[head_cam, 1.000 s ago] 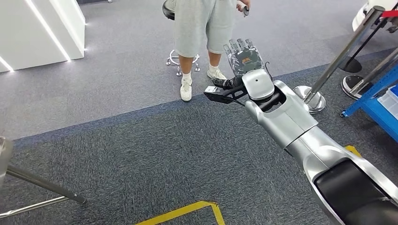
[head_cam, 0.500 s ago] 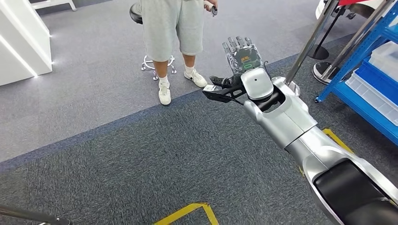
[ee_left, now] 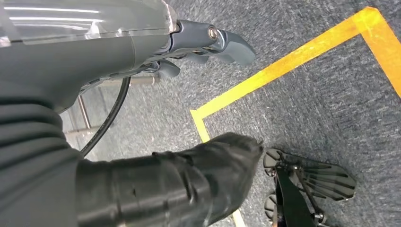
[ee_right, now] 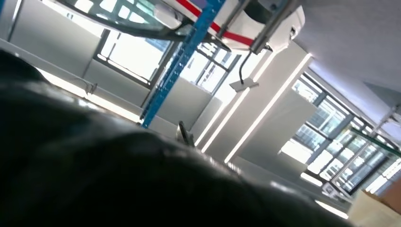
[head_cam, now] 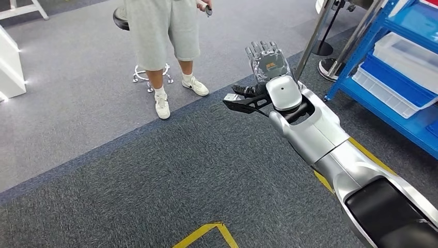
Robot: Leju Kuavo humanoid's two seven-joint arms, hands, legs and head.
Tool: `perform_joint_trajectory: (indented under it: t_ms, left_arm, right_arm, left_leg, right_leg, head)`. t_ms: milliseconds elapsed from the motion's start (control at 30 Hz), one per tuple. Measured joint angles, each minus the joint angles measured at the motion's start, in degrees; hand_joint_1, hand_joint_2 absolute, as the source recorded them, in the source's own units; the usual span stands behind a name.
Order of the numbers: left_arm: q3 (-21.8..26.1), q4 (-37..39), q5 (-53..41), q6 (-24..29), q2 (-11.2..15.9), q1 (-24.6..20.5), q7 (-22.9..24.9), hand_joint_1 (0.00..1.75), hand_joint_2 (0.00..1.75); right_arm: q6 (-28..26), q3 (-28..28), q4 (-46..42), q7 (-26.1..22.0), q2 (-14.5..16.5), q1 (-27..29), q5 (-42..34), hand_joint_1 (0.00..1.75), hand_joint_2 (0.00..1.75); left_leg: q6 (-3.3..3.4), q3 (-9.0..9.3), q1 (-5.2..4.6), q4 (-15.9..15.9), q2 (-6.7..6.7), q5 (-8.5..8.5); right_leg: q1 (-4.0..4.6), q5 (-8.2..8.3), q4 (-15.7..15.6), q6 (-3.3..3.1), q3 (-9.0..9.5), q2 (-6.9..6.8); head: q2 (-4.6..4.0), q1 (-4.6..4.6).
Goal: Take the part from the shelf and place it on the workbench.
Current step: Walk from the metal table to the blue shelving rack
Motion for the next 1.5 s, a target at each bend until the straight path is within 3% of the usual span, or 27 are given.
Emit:
perform_joint_trajectory:
  t_ms: [67,100,167,233,267,300,367,433,500,567,633,700,733,800,833,867,933,1000,1033,1100,1167,1233,1300,1333,1400,1433,1500]
  left_arm:
    - [0.01,0.0,0.15,0.03,-0.01,-0.16,0.45,0.0,0.0]
    - [0.02,0.0,0.21,0.04,-0.03,-0.2,0.58,0.0,0.0]
    - [0.02,0.0,0.27,0.04,-0.1,-0.15,0.7,0.0,0.0]
    - [0.02,0.0,0.22,0.1,-0.15,-0.06,0.71,0.0,0.0]
    - [0.02,0.0,0.15,0.19,-0.14,-0.05,0.71,0.0,0.0]
    - [0.02,0.0,0.06,0.29,-0.13,-0.03,0.71,0.0,0.0]
    - [0.02,0.0,-0.09,0.51,-0.14,0.04,0.87,0.0,0.0]
    - [0.02,0.0,-0.14,0.65,-0.14,0.18,1.15,0.0,0.0]
    - [0.02,0.0,-0.15,0.71,-0.13,0.06,1.31,0.0,0.0]
    - [0.02,0.0,-0.15,0.76,-0.15,-0.28,1.35,0.0,0.0]
    - [0.02,0.0,-0.15,0.82,-0.18,-0.38,1.36,0.0,0.0]
    - [0.02,0.0,-0.15,0.86,-0.19,-0.16,1.36,0.0,0.0]
    - [0.02,0.0,-0.15,0.86,-0.19,-0.04,1.36,0.0,0.0]
    - [0.02,0.0,-0.15,0.86,-0.19,0.04,1.36,0.0,0.0]
    - [0.02,0.0,-0.14,0.87,-0.19,0.03,1.36,0.0,0.0]
    - [0.02,0.0,-0.09,0.89,-0.19,0.01,1.36,0.0,0.0]
    - [0.02,0.0,0.03,0.94,-0.2,-0.01,1.36,0.0,0.0]
    - [0.02,0.0,0.25,0.97,-0.21,-0.02,1.41,0.0,0.0]
    - [0.02,0.0,0.37,0.97,-0.21,-0.03,1.48,0.0,0.0]
    - [0.08,-0.01,0.82,0.99,-0.2,-0.19,1.92,0.0,0.0]
    - [0.32,-0.01,1.38,1.15,-0.24,-0.31,2.78,0.0,0.0]
    - [0.67,-0.01,1.75,1.56,-0.3,-0.21,3.76,0.0,0.0]
    - [0.87,-0.02,1.67,1.88,-0.24,-0.08,4.31,0.0,0.0]
    - [0.91,-0.02,1.54,1.91,-0.2,-0.03,4.39,0.0,0.0]
    - [0.92,-0.02,1.29,1.83,-0.17,0.05,4.47,0.0,0.0]
    - [0.92,-0.02,1.24,1.79,-0.18,0.09,4.55,0.0,0.0]
    - [0.92,-0.01,1.21,1.77,-0.21,0.06,4.71,0.0,0.0]
  right_arm:
    - [0.01,-0.03,0.02,-0.02,0.07,-0.12,0.35,0.0,0.0]
    - [0.04,-0.07,0.04,-0.03,0.08,-0.28,0.55,0.0,0.0]
    - [0.14,-0.14,0.06,-0.07,0.32,-0.78,0.85,0.0,0.0]
    - [0.39,-0.15,0.12,-0.26,0.62,-1.03,0.97,0.0,0.0]
    - [0.54,-0.15,0.14,-0.37,0.68,-0.97,1.0,0.0,0.0]
    - [0.69,-0.16,0.15,-0.46,0.69,-0.9,1.04,0.0,0.0]
    - [0.82,-0.17,0.16,-0.52,0.69,-0.87,1.22,0.0,0.0]
    - [0.83,-0.19,0.17,-0.52,0.69,-0.9,1.52,0.0,0.0]
    - [0.78,-0.21,0.17,-0.55,0.68,-0.86,1.75,0.0,0.0]
    - [0.81,-0.32,0.15,-0.6,0.41,-0.74,1.84,0.0,0.0]
    - [0.99,-0.49,0.06,-0.61,0.03,-0.68,1.88,0.0,0.0]
    - [1.15,-0.56,-0.03,-0.63,-0.08,-0.6,1.91,0.0,0.0]
    - [1.21,-0.57,-0.03,-0.66,-0.08,-0.44,1.91,0.0,0.0]
    - [1.28,-0.57,-0.02,-0.7,-0.15,0.03,1.91,0.0,0.0]
    - [1.31,-0.57,-0.02,-0.7,-0.19,0.18,1.91,0.0,0.0]
    - [1.32,-0.58,-0.03,-0.7,-0.23,0.19,1.91,0.0,0.0]
    - [1.33,-0.73,-0.09,-0.7,-0.23,-0.09,1.91,0.0,0.0]
    - [1.33,-0.92,-0.15,-0.71,-0.1,-0.47,1.96,0.0,0.0]
    - [1.33,-0.97,-0.15,-0.72,-0.03,-0.61,2.0,0.0,0.0]
    - [1.36,-1.01,-0.15,-0.72,0.02,-0.69,2.09,0.0,0.0]
    - [1.39,-1.05,-0.13,-0.71,0.1,-0.97,2.22,0.0,0.0]
    - [1.42,-1.07,-0.09,-0.7,0.45,-1.21,2.49,0.0,0.0]
    - [1.52,-1.07,-0.08,-0.71,0.78,-1.09,2.73,0.0,0.0]
    - [1.57,-1.07,-0.06,-0.72,0.85,-1.02,2.81,0.0,0.0]
    - [1.61,-1.07,-0.04,-0.72,0.87,-1.01,2.9,0.0,0.0]
    - [1.61,-1.07,-0.03,-0.72,0.89,-1.05,2.93,0.0,0.0]
    - [1.63,-1.07,-0.02,-0.75,0.98,-1.15,2.94,0.0,0.0]
  left_leg:
    - [-0.48,0.32,-0.03,-0.03,1.18,-0.41]
    - [-0.71,0.32,0.04,0.45,0.91,-0.97]
    - [-1.04,-1.37,0.26,4.66,-1.46,-3.53]
    - [-1.31,-5.24,0.36,12.4,-4.03,-6.79]
    - [-1.43,-6.99,0.36,15.37,-4.51,-7.48]
    - [-1.51,-7.85,0.37,16.31,-4.74,-6.95]
    - [-1.55,-6.53,0.49,11.85,-5.25,-2.96]
    - [-1.53,-3.59,0.87,4.45,-7.63,0.61]
    - [-1.35,-2.19,0.96,1.21,-9.4,1.26]
    - [-0.84,-1.95,0.87,0.91,-8.54,1.23]
    - [-0.11,-1.62,0.95,0.35,-7.06,1.47]
    - [0.5,-1.42,0.81,0.03,-5.52,1.52]
    - [0.7,-1.42,0.7,0.02,-4.75,1.46]
    - [0.84,-1.38,0.59,0.03,-3.25,1.29]
    - [0.84,-1.31,0.57,0.03,-2.52,1.19]
    - [0.81,-1.16,0.55,0.03,-1.82,1.06]
    - [0.58,-0.78,0.32,0.08,-0.51,0.68]
    - [0.17,-0.48,0.02,0.09,0.76,0.34]
    - [-0.09,-0.32,-0.1,0.06,1.47,0.17]
    - [-0.65,0.13,-0.08,0.17,2.39,-0.34]
    - [-1.1,-0.75,0.13,2.92,-0.03,-2.3]
    - [-1.41,-3.99,0.41,9.71,-3.57,-5.62]
    - [-1.71,-7.17,0.51,15.39,-4.62,-7.08]
    - [-1.83,-7.64,0.56,15.65,-4.76,-6.29]
    - [-2.07,-5.67,0.87,10.2,-5.45,-2.18]
    - [-2.22,-4.22,1.11,6.71,-6.78,-0.62]
    - [-2.18,-2.34,1.44,2.28,-9.01,0.66]
  right_leg:
    - [-0.14,0.2,-0.42,-0.49,0.14,1.47]
    - [-0.36,0.33,-0.76,-0.79,0.39,2.18]
    - [-0.9,0.61,-1.37,-1.39,0.91,3.48]
    - [-0.97,0.64,-1.38,-1.62,0.98,4.9]
    - [-0.98,0.63,-1.31,-1.62,0.99,5.69]
    - [-1.02,0.59,-1.19,-1.6,1.0,6.52]
    - [-1.18,0.38,-0.81,-1.36,1.04,8.18]
    - [-1.32,-0.01,-0.09,-0.84,0.77,9.68]
    - [-1.47,-0.11,0.36,-0.15,0.13,10.99]
    - [-1.62,0.09,0.29,0.56,-0.29,12.16]
    - [-1.48,-0.89,1.67,1.11,-0.98,10.27]
    - [-1.42,-3.95,7.22,1.61,-3.6,6.42]
    - [-1.51,-5.65,11.09,1.85,-5.51,5.27]
    - [-1.7,-6.79,15.92,2.09,-8.02,4.5]
    - [-1.74,-5.82,15.3,2.07,-7.76,4.32]
    - [-1.69,-4.0,12.46,1.92,-6.34,3.94]
    - [-1.04,-0.6,4.44,1.24,-2.18,1.4]
    - [-0.22,0.31,0.14,0.51,-0.09,-0.52]
    - [0.05,0.08,-0.25,0.29,-0.01,-0.35]
    - [-0.2,0.23,-0.64,-0.19,0.26,1.21]
    - [-0.75,0.51,-1.25,-0.77,0.78,2.67]
    - [-1.04,0.59,-1.4,-1.18,0.94,4.11]
    - [-1.09,0.51,-1.2,-1.28,0.91,5.83]
    - [-1.16,0.42,-1.01,-1.23,0.91,6.74]
    - [-1.44,0.04,-0.35,-0.85,0.89,8.44]
    - [-1.53,-0.23,0.09,-0.53,0.71,9.21]
    - [-1.65,-0.53,0.92,0.18,0.06,10.59]
  head:
    - [0.0,-0.02]
    - [0.0,-0.02]
    - [0.01,-0.04]
    - [0.01,-0.06]
    - [0.0,-0.06]
    - [0.0,-0.06]
    - [-0.01,-0.07]
    - [-0.01,-0.05]
    - [0.0,-0.07]
    - [0.01,-0.07]
    - [0.01,0.03]
    - [0.01,0.12]
    - [0.01,0.13]
    - [0.01,0.13]
    - [0.01,0.13]
    - [0.0,0.13]
    - [0.0,0.14]
    - [0.0,0.12]
    - [0.01,0.1]
    - [0.01,0.1]
    - [0.01,0.1]
    - [0.0,0.08]
    - [0.0,0.05]
    - [0.0,0.05]
    - [0.0,0.05]
    - [-0.01,0.05]
    - [0.0,0.09]
